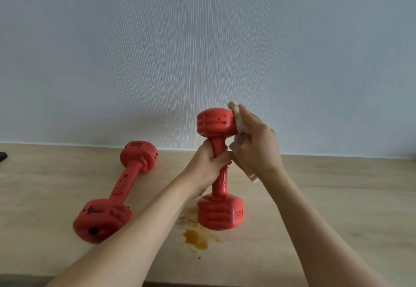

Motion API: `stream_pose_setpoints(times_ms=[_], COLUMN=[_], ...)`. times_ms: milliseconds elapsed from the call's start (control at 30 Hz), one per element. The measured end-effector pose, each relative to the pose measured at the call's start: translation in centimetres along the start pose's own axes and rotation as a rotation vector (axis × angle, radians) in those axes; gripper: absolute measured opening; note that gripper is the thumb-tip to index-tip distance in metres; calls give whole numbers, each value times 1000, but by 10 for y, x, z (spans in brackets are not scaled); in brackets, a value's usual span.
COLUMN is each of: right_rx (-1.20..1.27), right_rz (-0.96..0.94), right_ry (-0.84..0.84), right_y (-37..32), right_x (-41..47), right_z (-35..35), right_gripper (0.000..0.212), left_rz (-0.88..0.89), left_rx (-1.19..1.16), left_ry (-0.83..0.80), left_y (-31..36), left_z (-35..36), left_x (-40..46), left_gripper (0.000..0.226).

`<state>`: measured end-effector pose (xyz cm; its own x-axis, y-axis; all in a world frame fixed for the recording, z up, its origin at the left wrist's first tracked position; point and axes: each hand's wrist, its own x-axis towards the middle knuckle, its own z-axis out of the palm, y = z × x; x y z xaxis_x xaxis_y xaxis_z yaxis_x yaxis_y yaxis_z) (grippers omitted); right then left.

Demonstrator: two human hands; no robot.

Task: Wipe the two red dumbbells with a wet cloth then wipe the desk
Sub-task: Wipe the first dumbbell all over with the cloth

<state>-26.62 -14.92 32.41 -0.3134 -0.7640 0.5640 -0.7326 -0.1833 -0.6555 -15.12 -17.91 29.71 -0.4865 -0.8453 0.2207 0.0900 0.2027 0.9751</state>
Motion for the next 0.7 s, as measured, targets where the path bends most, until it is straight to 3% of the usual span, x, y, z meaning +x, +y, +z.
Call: stream_pose_setpoints(times_ms=[267,367,533,700], right_rx=[-177,-125,-79,-201], right_rz=[-203,-110,-48,-19], right_ry=[31,21,-26,-74], right_y=[-13,-4,1,5], right_x=[-30,-16,-13,-19], right_z=[2,-3,-7,0], right_gripper=[72,76,69,73], left_rz=[-26,-48,-61,-93], left_rx=[-2,16,-28,-73], left_ry=[-87,-105,-117,-92], left_y=[3,2,-1,-3], left_z=[-5,-3,-4,-6], left_x=[-2,-2,-4,-4], left_gripper=[9,19,17,16])
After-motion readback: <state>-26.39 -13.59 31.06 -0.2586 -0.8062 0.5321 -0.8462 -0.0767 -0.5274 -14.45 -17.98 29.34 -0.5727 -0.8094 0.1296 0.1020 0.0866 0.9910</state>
